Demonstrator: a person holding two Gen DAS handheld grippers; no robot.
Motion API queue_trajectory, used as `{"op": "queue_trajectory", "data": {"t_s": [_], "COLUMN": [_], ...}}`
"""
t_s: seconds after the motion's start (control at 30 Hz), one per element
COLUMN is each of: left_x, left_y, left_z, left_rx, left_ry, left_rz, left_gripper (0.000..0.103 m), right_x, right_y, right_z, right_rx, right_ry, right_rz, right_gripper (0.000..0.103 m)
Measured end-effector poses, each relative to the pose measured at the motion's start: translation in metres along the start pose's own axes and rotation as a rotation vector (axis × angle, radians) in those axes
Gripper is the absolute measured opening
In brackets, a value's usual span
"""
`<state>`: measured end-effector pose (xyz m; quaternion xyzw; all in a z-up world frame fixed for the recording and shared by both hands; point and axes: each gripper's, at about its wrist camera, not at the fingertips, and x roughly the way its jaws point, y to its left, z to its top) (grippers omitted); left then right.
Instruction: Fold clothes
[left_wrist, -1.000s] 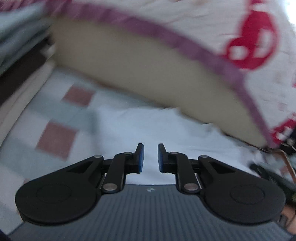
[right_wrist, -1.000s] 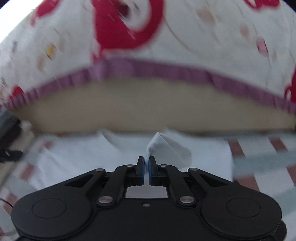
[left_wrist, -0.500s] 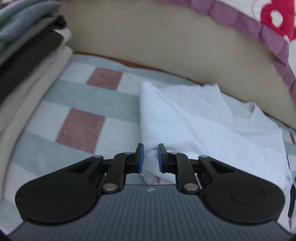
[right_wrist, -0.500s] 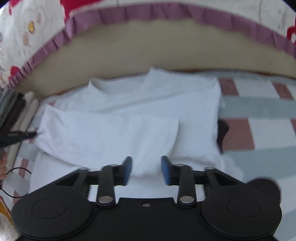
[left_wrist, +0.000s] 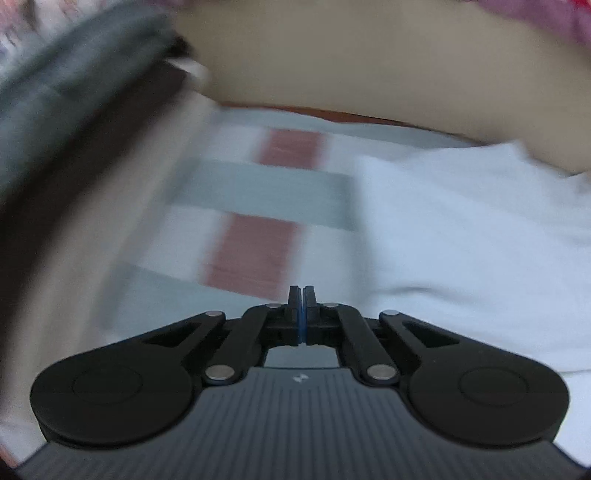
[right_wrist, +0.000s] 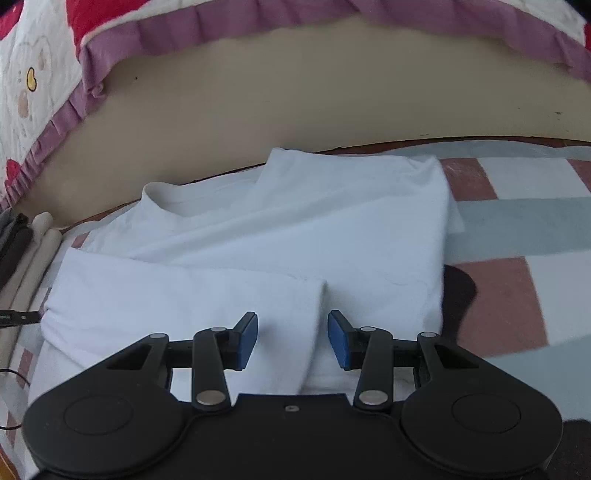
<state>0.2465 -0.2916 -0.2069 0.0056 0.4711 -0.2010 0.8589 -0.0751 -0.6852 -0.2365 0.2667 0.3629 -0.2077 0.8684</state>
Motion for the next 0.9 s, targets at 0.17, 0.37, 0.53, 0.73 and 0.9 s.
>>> {"op": "queue_trajectory", "data": {"t_s": [0.17, 0.37, 0.53, 0.73, 0.9], "left_x": [-0.001, 0.008, 0.019, 0.019, 0.01], "left_y": [0.009, -0.002, -0.006, -0.023, -0.041], "left_z": [0.004, 0.008, 0.005, 0.001, -0.006], "left_rx": [-0.07, -0.053, -0.096, 0.031, 0.196], "left_ry": [-0.024, -0.047, 0.028, 0.051, 0.099], "left_rz": [-0.07, -0.16, -0.246, -0.206, -0.137], "left_gripper": [0.003, 0.006, 0.008, 0.013, 0.03], "right_x": [0.011, -0.021, -0.02, 0.013, 0.022], "right_y": [0.005, 0.044, 0.039, 0.014, 0.016], "right_z": [-0.001, 0.02, 0.043, 0.024, 0.028], "right_rx": [-0.078, -0.291, -0.336, -0.313, -0.285], "right_ry": [-0.039, -0.265, -0.277, -0.19, -0.192], "right_rz": [-0.024, -0.065, -0.237, -0.296, -0.29], "right_gripper": [0.042, 0.006, 0.006, 0.007, 0.007]}}
